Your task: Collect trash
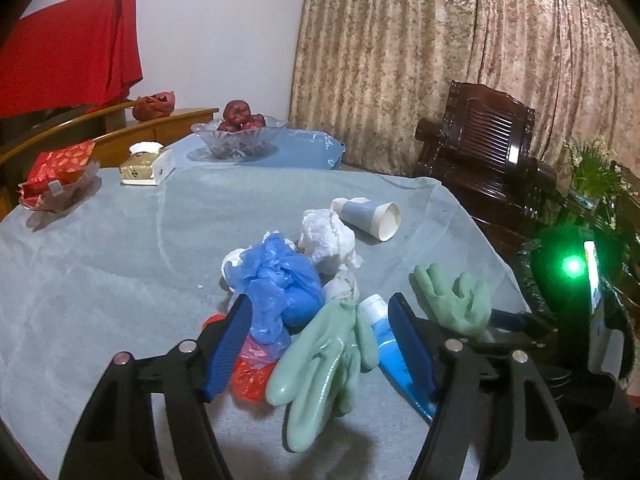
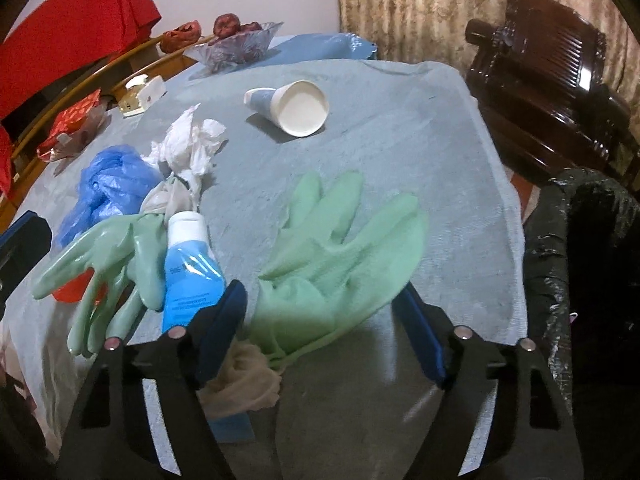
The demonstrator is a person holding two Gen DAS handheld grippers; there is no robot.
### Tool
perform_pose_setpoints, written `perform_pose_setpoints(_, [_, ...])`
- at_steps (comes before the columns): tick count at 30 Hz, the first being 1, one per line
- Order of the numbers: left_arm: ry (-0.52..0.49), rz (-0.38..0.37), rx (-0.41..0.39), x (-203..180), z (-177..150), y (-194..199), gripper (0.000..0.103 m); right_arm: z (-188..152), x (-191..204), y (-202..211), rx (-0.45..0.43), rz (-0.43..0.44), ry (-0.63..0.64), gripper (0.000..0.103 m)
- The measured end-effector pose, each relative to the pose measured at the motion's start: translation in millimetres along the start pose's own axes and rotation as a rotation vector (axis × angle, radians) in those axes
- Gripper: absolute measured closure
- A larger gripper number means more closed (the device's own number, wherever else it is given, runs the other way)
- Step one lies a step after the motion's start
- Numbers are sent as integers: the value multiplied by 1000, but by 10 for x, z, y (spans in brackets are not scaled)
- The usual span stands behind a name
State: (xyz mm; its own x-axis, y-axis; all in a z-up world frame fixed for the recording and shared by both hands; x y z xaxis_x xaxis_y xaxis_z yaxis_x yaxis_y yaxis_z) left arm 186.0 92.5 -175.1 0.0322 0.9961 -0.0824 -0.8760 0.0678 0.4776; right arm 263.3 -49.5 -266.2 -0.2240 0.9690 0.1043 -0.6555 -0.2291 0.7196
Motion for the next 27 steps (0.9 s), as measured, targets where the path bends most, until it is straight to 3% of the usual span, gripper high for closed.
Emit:
perform_pose_setpoints(3, [1, -3, -3, -45, 20, 21, 36, 6, 41, 13, -3, 23, 13, 42])
perform_pose_setpoints(7, [-2, -7, -2, -111, 24, 36, 37, 0, 79, 47, -7, 82, 6, 65])
perform_pose_setpoints(11, [-2, -13, 1, -167, 23, 46, 38, -3, 66, 111, -11, 107, 12, 72])
perform_pose_setpoints(18, [-15, -46, 1, -356, 25, 33, 42, 73, -80, 314, -46, 108, -15, 72])
perform_pose_setpoints(27, [-32, -65, 70, -610, -166, -185, 44, 258, -288, 476, -99, 82, -14, 72])
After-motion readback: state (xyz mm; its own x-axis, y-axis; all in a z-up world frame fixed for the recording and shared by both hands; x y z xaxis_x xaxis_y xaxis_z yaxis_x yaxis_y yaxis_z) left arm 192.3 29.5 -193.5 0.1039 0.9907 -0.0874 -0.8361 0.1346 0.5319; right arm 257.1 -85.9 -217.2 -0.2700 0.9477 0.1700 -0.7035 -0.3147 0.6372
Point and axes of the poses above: each gripper's, at about its wrist camera, not at the fingertips, and y roughly against the way its jaws point, x to its left, z to its top, the point moved 9 cm from there along -y, roughly the way its jaws point, and after that the axes turned 5 degrees about -x, right-handed, at the moved point
